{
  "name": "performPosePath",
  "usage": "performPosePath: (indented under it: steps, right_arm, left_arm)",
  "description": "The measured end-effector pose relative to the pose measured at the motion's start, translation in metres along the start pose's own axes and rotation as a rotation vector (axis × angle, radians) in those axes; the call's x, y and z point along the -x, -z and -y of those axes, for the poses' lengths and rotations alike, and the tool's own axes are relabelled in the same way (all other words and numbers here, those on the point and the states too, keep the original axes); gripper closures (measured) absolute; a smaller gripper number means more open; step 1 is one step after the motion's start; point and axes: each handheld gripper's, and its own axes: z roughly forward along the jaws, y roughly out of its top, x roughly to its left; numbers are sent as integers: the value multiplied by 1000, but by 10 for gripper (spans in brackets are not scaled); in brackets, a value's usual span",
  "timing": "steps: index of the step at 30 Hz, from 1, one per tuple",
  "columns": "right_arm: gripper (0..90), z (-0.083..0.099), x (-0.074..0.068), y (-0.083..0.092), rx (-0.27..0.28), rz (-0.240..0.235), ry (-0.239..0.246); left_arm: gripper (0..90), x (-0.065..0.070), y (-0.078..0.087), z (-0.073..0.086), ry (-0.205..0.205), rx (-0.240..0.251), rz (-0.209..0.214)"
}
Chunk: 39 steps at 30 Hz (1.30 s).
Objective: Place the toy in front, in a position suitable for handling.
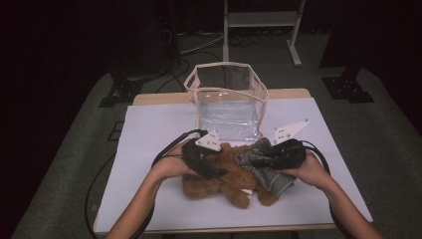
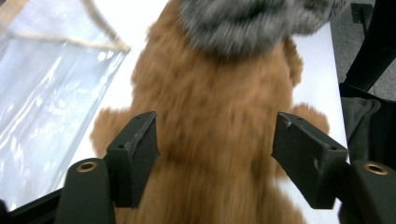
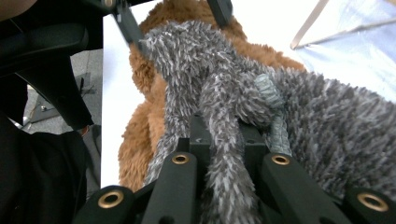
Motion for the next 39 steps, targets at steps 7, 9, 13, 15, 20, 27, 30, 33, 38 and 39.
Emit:
performPosePath:
  steps: [7, 9, 13, 15, 20, 27, 30, 33, 38, 39]
  right_arm:
    - [799, -6, -10, 10, -29, 23, 16]
    - [798, -22, -20, 12, -28, 29, 68]
    - [799, -53, -25, -5, -57, 30, 139]
    - [799, -59, -18, -20, -91, 35, 134]
    - [805, -45, -1, -34, -131, 38, 88]
    - [809, -21, 11, -18, -105, 27, 27]
    - [809, -18, 9, -15, -117, 29, 20]
    - [809, -22, 6, -13, -132, 42, 40]
    - [809, -46, -10, -14, -141, 50, 117]
    - [808, -50, -13, -19, -148, 40, 123]
  left_arm:
    - [362, 0, 4, 26, 42, -9, -23]
    - [362, 0, 1, 26, 44, -2, -21]
    - [358, 0, -5, 26, 34, 1, -19]
    - [352, 0, -5, 26, 37, 5, -22]
    - [308, -2, 10, 31, 46, 38, -26]
    - [268, -2, 28, 52, 101, 41, -61]
    - [315, 0, 23, 58, 109, 64, -49]
    - [352, -1, 13, 61, 106, 70, -36]
    - [366, -4, 4, 56, 107, 79, -32]
    - [366, -4, 2, 53, 99, 73, -33]
